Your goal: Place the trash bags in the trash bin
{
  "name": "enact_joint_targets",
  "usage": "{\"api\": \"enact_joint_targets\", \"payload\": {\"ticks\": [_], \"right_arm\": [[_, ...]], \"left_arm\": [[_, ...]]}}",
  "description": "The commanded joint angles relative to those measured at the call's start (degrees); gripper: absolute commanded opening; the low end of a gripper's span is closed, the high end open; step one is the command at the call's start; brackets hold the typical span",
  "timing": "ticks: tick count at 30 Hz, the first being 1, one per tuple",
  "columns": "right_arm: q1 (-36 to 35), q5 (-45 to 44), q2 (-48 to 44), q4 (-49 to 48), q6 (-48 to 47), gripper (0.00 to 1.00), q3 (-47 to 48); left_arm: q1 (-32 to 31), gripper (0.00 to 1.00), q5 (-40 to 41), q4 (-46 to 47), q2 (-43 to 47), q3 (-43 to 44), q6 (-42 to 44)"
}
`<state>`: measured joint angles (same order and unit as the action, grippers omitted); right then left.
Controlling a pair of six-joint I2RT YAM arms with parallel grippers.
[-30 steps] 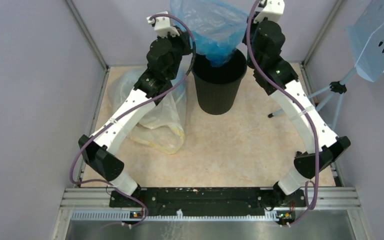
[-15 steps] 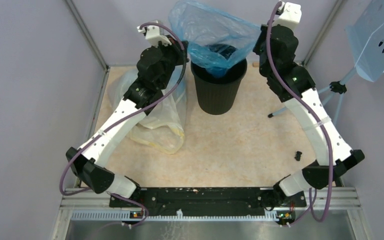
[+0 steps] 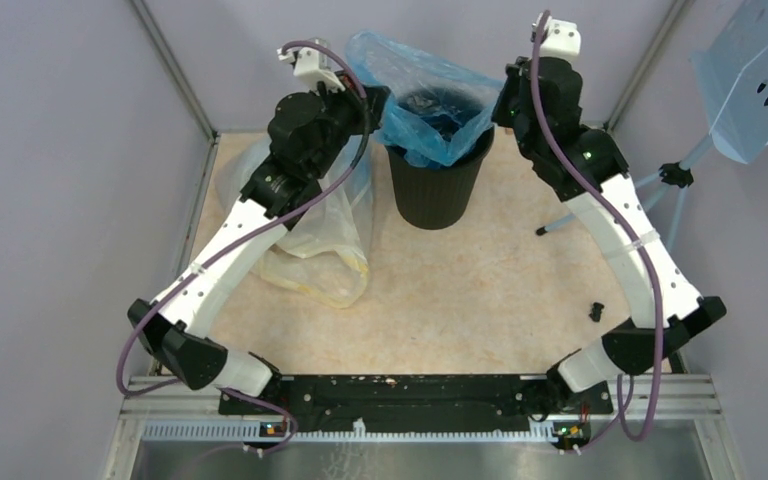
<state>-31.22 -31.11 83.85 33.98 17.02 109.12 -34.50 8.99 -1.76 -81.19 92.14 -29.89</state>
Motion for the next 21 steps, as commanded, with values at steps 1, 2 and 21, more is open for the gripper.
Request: {"api": "enact_joint_targets", "payload": {"ticks": [1,2,21], "right_arm": [[2.1,-0.6,5.0,8.6,2.6,0.0,4.3],[3.3,-0.1,5.4,9.0,3.0,0.0,4.1],[15.2,11.3,5.3,14.5,1.5,0.0,0.5]], "left_arm": [[2.7,0.0,-6.6,-3.2,-5.4,3.4,-1.4],[3.4,0.0,-7.8,-3.8,-6.7,4.1,-1.7],[6.0,0.0,-12.8,-11.6,2.2,-5.5,-3.4]]}}
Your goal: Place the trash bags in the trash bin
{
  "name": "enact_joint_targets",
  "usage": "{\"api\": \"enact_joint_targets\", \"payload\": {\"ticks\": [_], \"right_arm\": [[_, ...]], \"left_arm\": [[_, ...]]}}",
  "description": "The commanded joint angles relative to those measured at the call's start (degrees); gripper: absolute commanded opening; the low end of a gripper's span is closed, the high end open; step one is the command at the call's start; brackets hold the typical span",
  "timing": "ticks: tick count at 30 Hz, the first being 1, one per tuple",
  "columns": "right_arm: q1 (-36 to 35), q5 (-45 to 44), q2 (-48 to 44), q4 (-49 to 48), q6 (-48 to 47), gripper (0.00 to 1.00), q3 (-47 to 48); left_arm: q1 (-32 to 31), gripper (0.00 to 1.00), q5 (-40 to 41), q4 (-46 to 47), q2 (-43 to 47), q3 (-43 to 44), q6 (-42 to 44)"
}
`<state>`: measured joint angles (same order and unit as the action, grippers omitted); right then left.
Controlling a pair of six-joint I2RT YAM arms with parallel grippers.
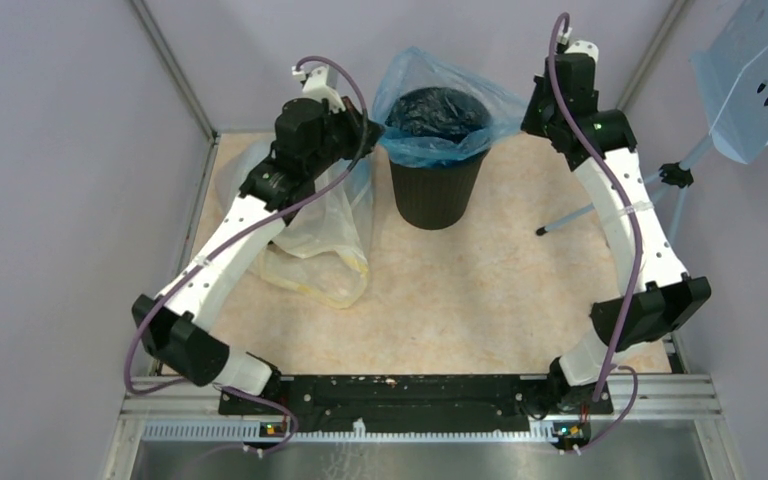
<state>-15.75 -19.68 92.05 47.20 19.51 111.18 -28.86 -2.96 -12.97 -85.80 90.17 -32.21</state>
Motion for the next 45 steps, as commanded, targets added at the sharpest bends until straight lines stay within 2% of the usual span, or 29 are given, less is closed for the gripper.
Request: {"api": "enact_joint_targets", "payload": {"ticks": [1,8,14,17,24,28,30,36,39,40,42,45], "right_arm": [[-0.2,-0.2,-3.2,1.3,-1.0,0.0,-2.6],[-0.2,1.3,-5.9,-3.0,-0.1,0.0,-13.3],[-0.2,0.4,-4.2,-5.2,0.0,0.0,-15.9],[-0.2,-0.2,-3.0,-6.6,-0.2,0.0,-17.3],[-0.2,-1.4,2.4,-10.0,-1.2,0.0,-11.1],[0.5,0.5,5.9,-10.6,-2.3,0.0,-6.1],[0.9,1.9,7.3,-10.8,-2.9,0.0,-4.8],[2.1,6.9,10.4,-12.3,-2.9,0.0,-5.1],[2.5,13.0,10.5,-15.9,-3.3,0.0,-7.5],[2.5,15.2,10.1,-17.5,-3.6,0.0,-8.9],[2.8,19.1,8.5,-21.9,-3.8,0.0,-13.1],[3.6,24.3,5.2,-29.7,-3.4,0.02,-19.7]], "left_arm": [[0.4,0.0,-0.7,-0.9,8.2,-5.3,-1.4],[0.3,0.0,1.5,0.8,14.1,-17.6,-1.9],[0.5,0.0,0.7,0.8,9.8,-18.7,-0.8],[0.5,0.0,5.0,-0.5,8.0,-18.9,-0.6],[1.3,0.0,14.9,3.0,4.2,-15.8,2.8],[2.8,0.01,15.3,3.3,0.1,-10.4,4.8],[3.5,0.04,14.9,4.8,-1.3,-9.6,5.1],[5.5,0.07,8.9,8.2,-6.5,-8.4,4.2],[6.9,0.08,1.1,11.8,-10.4,-7.8,3.6],[7.3,0.1,-1.6,13.7,-11.6,-7.6,3.5],[8.2,0.2,-10.1,18.8,-14.2,-6.8,3.2],[9.7,0.33,-18.9,22.2,-18.0,-5.1,1.8]]}}
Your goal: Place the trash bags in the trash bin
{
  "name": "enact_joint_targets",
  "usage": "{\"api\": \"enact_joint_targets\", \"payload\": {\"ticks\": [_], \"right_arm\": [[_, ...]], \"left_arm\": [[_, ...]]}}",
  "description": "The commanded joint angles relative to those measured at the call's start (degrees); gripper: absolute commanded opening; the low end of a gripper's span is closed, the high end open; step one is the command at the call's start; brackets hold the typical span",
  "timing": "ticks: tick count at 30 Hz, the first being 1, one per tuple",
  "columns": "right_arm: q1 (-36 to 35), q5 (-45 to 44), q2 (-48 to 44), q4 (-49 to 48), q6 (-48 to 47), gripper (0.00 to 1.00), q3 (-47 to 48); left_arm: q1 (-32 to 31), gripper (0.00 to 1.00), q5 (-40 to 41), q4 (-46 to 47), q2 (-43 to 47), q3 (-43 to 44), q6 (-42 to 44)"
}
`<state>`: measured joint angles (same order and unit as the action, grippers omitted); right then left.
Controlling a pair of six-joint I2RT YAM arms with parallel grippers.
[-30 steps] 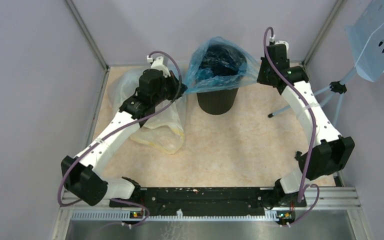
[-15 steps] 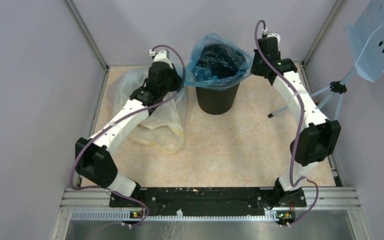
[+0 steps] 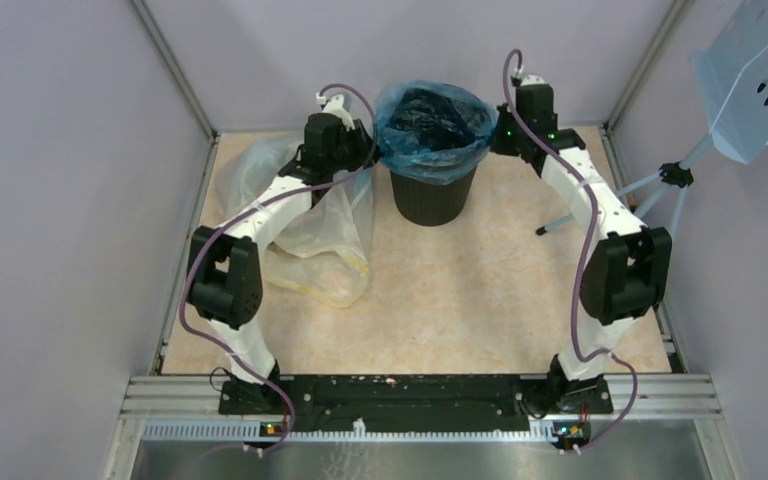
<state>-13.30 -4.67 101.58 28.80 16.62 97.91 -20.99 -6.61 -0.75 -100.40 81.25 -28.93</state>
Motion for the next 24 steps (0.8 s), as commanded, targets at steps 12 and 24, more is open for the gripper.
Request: {"api": "enact_joint_targets", "payload": {"ticks": [12,24], "right_arm": [[10.1,31.4,-3.8,-26.2,9.4,0.19,-14.9],[10.2,42.7,-7.0,-41.0,16.8,0.26,-23.5]], "left_arm": [[5.3,0.68,-30.2,25.6,-8.3,2.4,-7.6],[5.4,0.55,-49.7,40.9,-16.2,7.4,-21.4]]}}
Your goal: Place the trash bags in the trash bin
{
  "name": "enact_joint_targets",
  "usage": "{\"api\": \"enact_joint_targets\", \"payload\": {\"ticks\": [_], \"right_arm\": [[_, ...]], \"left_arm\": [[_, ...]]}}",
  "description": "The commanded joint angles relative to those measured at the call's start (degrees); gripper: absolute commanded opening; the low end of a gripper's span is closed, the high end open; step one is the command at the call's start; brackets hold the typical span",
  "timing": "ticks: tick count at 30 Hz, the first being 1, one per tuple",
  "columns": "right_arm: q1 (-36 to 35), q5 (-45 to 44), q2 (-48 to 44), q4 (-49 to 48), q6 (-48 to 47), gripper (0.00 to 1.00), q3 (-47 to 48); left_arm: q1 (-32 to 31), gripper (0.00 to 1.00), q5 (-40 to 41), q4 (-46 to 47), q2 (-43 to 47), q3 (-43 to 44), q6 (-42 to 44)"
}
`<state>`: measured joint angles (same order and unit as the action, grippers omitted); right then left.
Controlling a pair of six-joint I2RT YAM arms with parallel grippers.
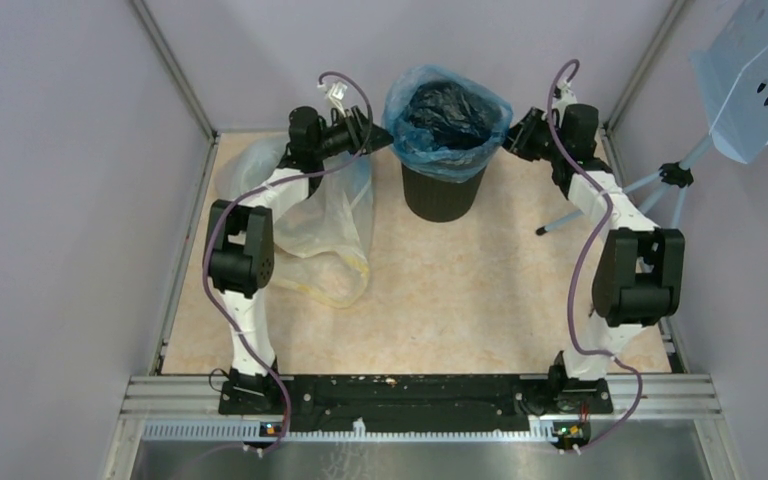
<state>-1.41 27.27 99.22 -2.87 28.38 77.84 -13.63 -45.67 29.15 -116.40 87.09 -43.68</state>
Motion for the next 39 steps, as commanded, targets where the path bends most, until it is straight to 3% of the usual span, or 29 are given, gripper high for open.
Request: {"api": "enact_joint_targets", "payload": {"ticks": [1,5,10,14,19,23,26,32,39], "right_arm": [[-1.7,11.1,-5.8,-10.3,5.6,0.26,-5.0],[-1.8,9.3,-11.3,-8.6,6.6,0.25,-10.7],[-2.0,5.9,-22.6,-3.4,4.7,0.25,-17.2],[-2.5,4.1,-30.2,2.6,3.4,0.25,-20.5],[-2.9,0.6,-37.3,11.6,3.1,0.26,-23.1],[-2.9,-5.2,-40.1,18.8,-2.3,0.35,-19.7],[-2.9,-7.5,-40.7,22.3,-4.1,0.39,-16.8],[-2.9,-12.8,-42.0,27.3,-4.2,0.59,-15.6],[-2.9,-11.0,-47.6,25.0,-9.5,0.63,-15.4]], "left_arm": [[-2.1,0.54,-11.3,12.1,0.3,0.6,-7.4],[-2.5,0.5,-11.8,9.3,5.6,-4.9,-8.1],[-3.9,0.5,-5.3,-9.6,16.0,-13.3,0.1],[-4.6,0.5,-5.6,-15.1,22.9,-20.9,0.5],[-5.1,0.51,2.4,-27.4,33.0,-24.9,5.4],[-5.0,0.6,7.8,-38.2,36.4,-23.6,9.7],[-5.0,0.64,9.0,-38.4,38.6,-25.3,10.9],[-5.0,0.69,9.8,-43.8,40.6,-23.8,14.2],[-5.0,0.9,17.7,-50.3,47.2,-24.5,15.8]]}}
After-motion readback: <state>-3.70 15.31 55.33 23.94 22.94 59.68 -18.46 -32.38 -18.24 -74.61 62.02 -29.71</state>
